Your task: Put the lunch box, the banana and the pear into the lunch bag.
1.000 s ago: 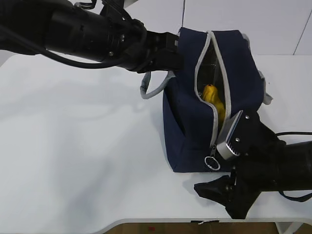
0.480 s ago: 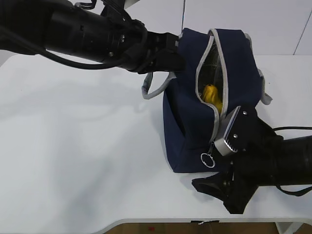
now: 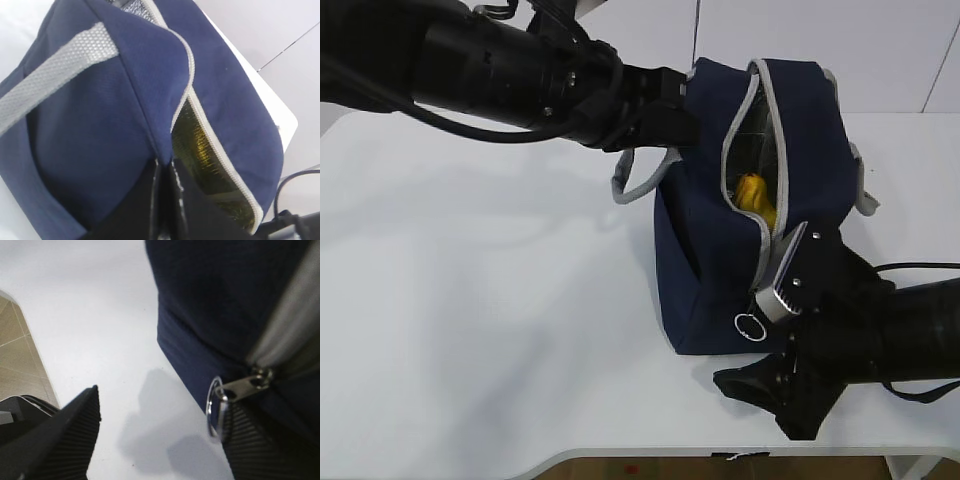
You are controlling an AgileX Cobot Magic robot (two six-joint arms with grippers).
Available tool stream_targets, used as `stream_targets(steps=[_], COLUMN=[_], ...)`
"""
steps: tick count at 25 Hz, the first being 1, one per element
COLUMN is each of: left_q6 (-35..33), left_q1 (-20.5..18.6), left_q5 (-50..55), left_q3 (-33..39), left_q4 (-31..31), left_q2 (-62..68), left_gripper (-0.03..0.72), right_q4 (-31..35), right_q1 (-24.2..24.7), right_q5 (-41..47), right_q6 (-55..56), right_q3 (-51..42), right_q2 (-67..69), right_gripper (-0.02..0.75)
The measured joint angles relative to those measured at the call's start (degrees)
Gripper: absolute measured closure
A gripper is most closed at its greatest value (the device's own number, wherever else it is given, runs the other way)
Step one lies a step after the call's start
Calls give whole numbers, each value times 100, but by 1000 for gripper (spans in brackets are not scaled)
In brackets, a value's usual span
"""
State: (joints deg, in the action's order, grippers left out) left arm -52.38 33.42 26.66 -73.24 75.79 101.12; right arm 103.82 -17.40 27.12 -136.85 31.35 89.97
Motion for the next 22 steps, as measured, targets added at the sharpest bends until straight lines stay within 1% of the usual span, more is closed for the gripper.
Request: stream_targets(steps=[8,11,13,15,17,18,22], left_q6=[0,0,0,0,0,0,0], left_q1=[0,0,0,0,0,0,0], left_q5=[46,80,91,91,101,101,111], left_q3=[0,0,0,0,0,0,0], left_q4=[0,0,0,0,0,0,-21], left_q2=[0,0,0,0,0,0,0], left_gripper=[690,690,690,690,690,690,690], right_q4=[0,0,0,0,0,0,0], right_q1=[0,0,0,0,0,0,0], right_q5=[-7,-7,-22,-35,-40,-51,-53], right_q6=[0,0,0,0,0,0,0], right_q3=[180,190,198,198,198,198,198], right_q2=[240,251,251,251,251,251,251], right_gripper=[162,188,229,293,366,417,547])
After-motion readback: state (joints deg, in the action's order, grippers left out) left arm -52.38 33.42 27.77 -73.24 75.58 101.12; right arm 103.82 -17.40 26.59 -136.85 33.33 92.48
